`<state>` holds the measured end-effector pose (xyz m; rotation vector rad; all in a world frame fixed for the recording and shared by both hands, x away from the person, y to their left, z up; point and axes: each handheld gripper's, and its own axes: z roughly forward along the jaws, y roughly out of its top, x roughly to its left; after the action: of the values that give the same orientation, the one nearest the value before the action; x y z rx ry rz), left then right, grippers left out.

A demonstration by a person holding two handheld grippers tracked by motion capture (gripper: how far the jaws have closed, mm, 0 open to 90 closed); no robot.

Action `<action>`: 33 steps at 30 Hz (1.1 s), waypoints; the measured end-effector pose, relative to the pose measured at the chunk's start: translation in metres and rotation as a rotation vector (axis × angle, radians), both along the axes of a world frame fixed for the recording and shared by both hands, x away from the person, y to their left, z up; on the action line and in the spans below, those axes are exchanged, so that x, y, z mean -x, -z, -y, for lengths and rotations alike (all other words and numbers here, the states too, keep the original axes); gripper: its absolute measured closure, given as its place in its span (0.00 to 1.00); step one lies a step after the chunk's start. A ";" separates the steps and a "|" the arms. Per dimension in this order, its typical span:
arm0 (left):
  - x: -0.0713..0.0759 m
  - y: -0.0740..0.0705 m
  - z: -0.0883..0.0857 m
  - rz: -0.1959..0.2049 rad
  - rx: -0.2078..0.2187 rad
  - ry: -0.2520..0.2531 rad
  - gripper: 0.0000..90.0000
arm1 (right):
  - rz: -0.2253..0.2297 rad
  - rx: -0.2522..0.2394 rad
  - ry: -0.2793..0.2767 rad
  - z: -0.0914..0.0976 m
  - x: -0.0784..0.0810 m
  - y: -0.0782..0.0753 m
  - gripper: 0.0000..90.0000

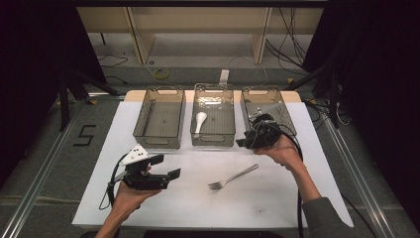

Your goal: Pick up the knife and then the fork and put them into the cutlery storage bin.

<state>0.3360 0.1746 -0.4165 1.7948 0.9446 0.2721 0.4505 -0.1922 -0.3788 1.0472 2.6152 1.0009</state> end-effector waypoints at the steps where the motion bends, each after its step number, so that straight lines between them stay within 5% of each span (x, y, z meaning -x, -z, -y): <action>1: 0.000 0.000 0.000 0.000 0.001 0.000 0.17 | -0.004 0.001 0.001 0.000 0.001 0.004 0.60; 13: 0.001 -0.001 0.000 0.022 0.010 0.002 0.17 | 0.031 -0.043 0.059 0.014 0.021 0.045 0.79; 21: 0.000 -0.001 0.001 0.023 0.008 0.005 0.17 | 0.025 -0.049 0.080 0.027 0.026 0.051 0.91; 33: -0.001 -0.002 0.001 0.033 0.009 -0.002 0.17 | 0.009 0.006 0.075 0.021 0.024 0.069 1.00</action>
<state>0.3368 0.1737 -0.4149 1.7759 0.9227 0.2974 0.4263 -0.2131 -0.4477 1.1276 2.5499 0.9782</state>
